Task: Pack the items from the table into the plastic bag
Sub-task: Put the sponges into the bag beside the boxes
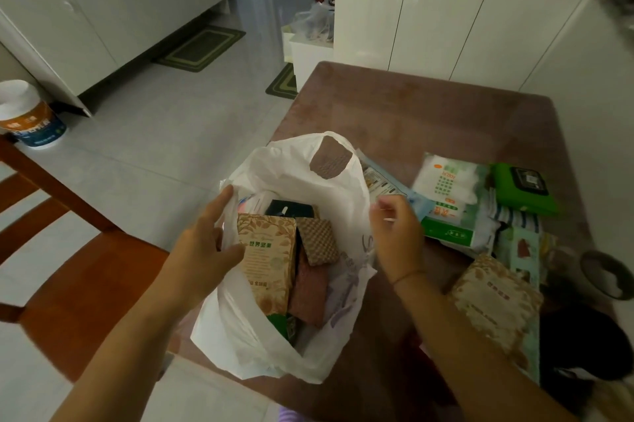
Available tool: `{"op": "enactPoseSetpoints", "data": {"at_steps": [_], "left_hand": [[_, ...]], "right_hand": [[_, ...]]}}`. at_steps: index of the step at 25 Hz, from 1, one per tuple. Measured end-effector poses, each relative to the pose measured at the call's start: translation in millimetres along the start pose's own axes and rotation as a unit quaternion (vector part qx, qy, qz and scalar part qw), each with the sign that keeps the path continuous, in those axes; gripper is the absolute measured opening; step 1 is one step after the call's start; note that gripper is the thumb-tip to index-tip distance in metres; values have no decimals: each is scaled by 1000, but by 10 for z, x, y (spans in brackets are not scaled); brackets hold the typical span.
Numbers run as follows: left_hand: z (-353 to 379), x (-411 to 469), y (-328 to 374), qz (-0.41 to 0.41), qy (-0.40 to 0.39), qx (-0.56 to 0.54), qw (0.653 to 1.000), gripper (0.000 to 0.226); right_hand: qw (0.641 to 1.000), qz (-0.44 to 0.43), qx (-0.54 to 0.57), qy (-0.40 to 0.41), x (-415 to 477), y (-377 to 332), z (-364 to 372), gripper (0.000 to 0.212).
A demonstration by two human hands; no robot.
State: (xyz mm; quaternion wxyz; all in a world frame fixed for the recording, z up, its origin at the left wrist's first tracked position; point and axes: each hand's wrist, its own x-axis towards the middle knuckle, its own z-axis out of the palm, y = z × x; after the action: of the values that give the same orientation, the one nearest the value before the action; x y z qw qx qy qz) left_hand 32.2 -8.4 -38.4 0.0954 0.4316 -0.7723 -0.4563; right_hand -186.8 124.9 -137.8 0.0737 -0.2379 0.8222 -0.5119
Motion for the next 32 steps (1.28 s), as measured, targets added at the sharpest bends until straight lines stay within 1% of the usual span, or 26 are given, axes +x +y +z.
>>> {"op": "enactPoseSetpoints", "data": {"at_steps": [1, 2, 3, 4, 5, 7, 9, 10, 11, 14, 15, 17, 20, 22, 24, 25, 26, 27, 28, 29, 30, 31, 32], "left_hand": [[5, 3, 6, -3, 0, 2, 1000, 83], [10, 4, 8, -5, 0, 9, 1000, 83], [12, 2, 3, -5, 0, 17, 1000, 82], [9, -4, -4, -7, 2, 21, 1000, 82], [3, -10, -6, -12, 6, 20, 1000, 81], [-3, -16, -24, -20, 24, 28, 999, 81], [3, -3, -50, -27, 36, 42, 998, 81], [11, 6, -60, -31, 39, 44, 998, 82], [20, 18, -62, -33, 41, 45, 998, 82], [43, 45, -58, -32, 43, 39, 998, 79], [53, 56, -59, -31, 44, 32, 998, 78], [74, 72, -56, -32, 45, 21, 998, 77], [98, 74, -54, -32, 45, 22, 998, 77], [107, 69, -56, -30, 50, 28, 998, 75], [105, 69, -56, -26, 56, 35, 997, 75], [101, 67, -60, -24, 59, 39, 997, 75], [91, 58, -61, -22, 61, 42, 997, 76], [84, 48, -69, -22, 62, 42, 997, 77], [73, 41, -77, -22, 61, 39, 997, 79], [65, 35, -87, -22, 57, 36, 997, 81], [57, 34, -95, -22, 53, 30, 998, 81], [47, 28, -101, -21, 50, 24, 998, 81], [40, 20, -102, -20, 47, 17, 999, 81]], "right_hand": [[998, 61, -15, 11, 191, 161, -64, 24], [993, 110, -53, -3, 383, 332, -99, 29], [985, 139, -92, -34, 568, 488, -113, 36], [980, 160, -104, -63, 748, 600, -102, 43], [976, 182, -91, -82, 928, 660, -68, 49], [965, 240, -8, -109, 1220, 662, 86, 60], [944, 301, 59, -124, 1424, 581, 334, 77], [937, 319, 63, -125, 1495, 552, 476, 84], [938, 322, 55, -118, 1549, 528, 615, 86], [954, 289, 33, -76, 1644, 529, 867, 79], [957, 281, 20, -75, 1681, 548, 916, 75], [955, 279, 0, -99, 1720, 598, 984, 67], [938, 319, 11, -134, 1741, 573, 966, 49], [927, 344, 21, -149, 1747, 510, 901, 47], [913, 354, 81, -187, 1743, 465, 804, 48], [908, 356, 105, -196, 1714, 443, 718, 52], [903, 365, 135, -183, 1680, 423, 621, 57], [907, 363, 157, -146, 1643, 405, 509, 59], [920, 337, 177, -96, 1613, 359, 369, 57], [936, 295, 190, -31, 1580, 295, 206, 52], [942, 252, 221, 31, 1531, 191, 20, 48], [940, 211, 258, 74, 1432, 64, -183, 45], [937, 170, 295, 84, 1310, -59, -361, 46]]}}
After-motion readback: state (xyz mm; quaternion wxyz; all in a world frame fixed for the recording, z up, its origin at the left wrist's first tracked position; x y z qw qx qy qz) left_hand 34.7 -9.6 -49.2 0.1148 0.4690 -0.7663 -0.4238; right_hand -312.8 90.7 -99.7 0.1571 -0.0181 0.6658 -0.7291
